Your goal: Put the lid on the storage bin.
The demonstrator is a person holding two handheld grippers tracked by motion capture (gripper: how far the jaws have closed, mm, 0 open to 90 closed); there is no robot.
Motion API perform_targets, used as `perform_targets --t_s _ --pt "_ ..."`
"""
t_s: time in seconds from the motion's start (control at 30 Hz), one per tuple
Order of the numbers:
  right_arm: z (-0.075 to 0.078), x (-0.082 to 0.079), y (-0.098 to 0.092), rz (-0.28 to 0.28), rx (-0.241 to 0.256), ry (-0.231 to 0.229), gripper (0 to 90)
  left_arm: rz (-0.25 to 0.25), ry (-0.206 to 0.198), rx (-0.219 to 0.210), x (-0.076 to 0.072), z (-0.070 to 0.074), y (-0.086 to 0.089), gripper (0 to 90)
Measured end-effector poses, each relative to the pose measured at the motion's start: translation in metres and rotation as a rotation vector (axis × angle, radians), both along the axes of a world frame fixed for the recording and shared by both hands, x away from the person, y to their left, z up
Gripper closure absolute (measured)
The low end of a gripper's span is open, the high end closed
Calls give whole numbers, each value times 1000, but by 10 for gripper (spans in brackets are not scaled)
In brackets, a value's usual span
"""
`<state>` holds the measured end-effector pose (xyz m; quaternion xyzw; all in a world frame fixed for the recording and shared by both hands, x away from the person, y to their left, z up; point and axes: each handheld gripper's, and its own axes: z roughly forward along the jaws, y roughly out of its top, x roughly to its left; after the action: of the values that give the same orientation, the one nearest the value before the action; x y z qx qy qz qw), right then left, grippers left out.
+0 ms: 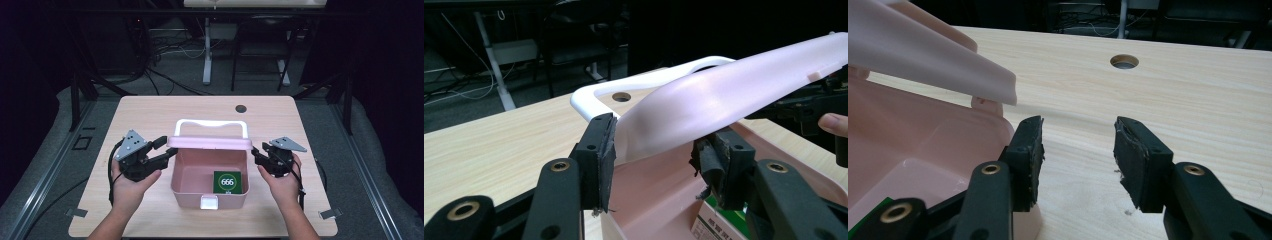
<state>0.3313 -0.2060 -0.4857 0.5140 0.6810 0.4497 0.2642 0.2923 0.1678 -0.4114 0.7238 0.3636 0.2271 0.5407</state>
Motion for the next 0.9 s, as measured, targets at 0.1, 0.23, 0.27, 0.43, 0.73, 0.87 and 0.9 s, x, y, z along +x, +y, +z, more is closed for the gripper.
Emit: perform_targets --t_s 0.1,0.23,0.27,0.43,0.73,0.87,0.9 --pt "0 1 -1 1 6 5 527 -5 5 3 -3 -2 1 515" --pt "-1 1 -1 1 7 11 516 -8 10 8 -5 -4 1 514" --pt "-1 1 -1 1 7 11 516 -10 10 6 -6 -4 1 514" --pt "-1 2 -1 4 10 14 495 -17 18 12 -9 -7 2 509" --pt "-2 4 -2 12 8 29 470 -25 28 20 -13 -12 3 507" --pt "-3 6 -1 18 -2 48 441 -31 32 20 -15 -14 4 504" --pt "-4 6 -1 17 -8 55 433 -29 31 17 -15 -15 4 504"
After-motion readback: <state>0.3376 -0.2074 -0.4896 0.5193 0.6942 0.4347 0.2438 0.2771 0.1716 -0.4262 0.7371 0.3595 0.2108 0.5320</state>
